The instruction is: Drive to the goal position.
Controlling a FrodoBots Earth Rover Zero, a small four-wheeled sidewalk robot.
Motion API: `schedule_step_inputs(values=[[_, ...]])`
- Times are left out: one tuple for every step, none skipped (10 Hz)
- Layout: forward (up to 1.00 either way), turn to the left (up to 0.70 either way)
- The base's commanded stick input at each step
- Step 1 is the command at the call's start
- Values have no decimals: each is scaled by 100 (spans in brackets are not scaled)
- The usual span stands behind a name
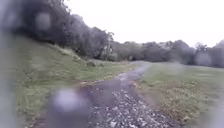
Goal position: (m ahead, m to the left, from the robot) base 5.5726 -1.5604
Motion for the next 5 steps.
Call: schedule_step_inputs(values=[[85,0],[85,0],[85,0],[85,0],[85,0]])
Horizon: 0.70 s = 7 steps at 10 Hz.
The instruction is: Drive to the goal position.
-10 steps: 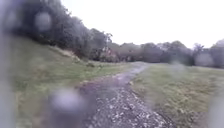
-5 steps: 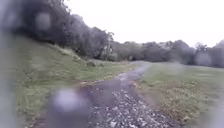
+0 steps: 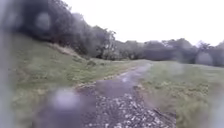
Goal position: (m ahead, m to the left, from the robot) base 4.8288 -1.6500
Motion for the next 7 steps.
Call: schedule_step_inputs(values=[[85,0],[85,0],[85,-6],[85,-15],[85,-29],[85,-34],[85,-34]])
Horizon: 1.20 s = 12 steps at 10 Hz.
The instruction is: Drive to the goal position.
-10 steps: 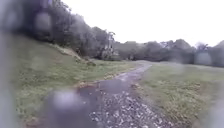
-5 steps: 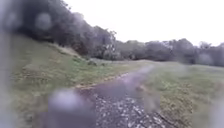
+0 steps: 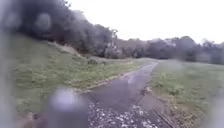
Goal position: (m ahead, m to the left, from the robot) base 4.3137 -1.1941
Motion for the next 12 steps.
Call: schedule_step_inputs(values=[[85,-34],[85,-34],[85,-34],[85,-34],[85,-34],[85,-34],[85,-34],[85,-34],[85,-34],[85,-34],[85,-34],[85,-34]])
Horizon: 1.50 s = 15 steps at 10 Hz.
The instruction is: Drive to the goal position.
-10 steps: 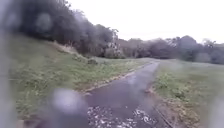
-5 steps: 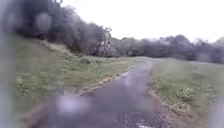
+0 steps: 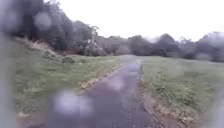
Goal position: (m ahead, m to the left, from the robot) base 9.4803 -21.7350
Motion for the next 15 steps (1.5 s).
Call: schedule_step_inputs(values=[[85,-34],[85,-34],[85,-34],[85,-21],[85,-1],[85,0],[85,31],[85,34],[85,34],[85,34],[85,34],[85,34],[85,34],[85,34],[85,20]])
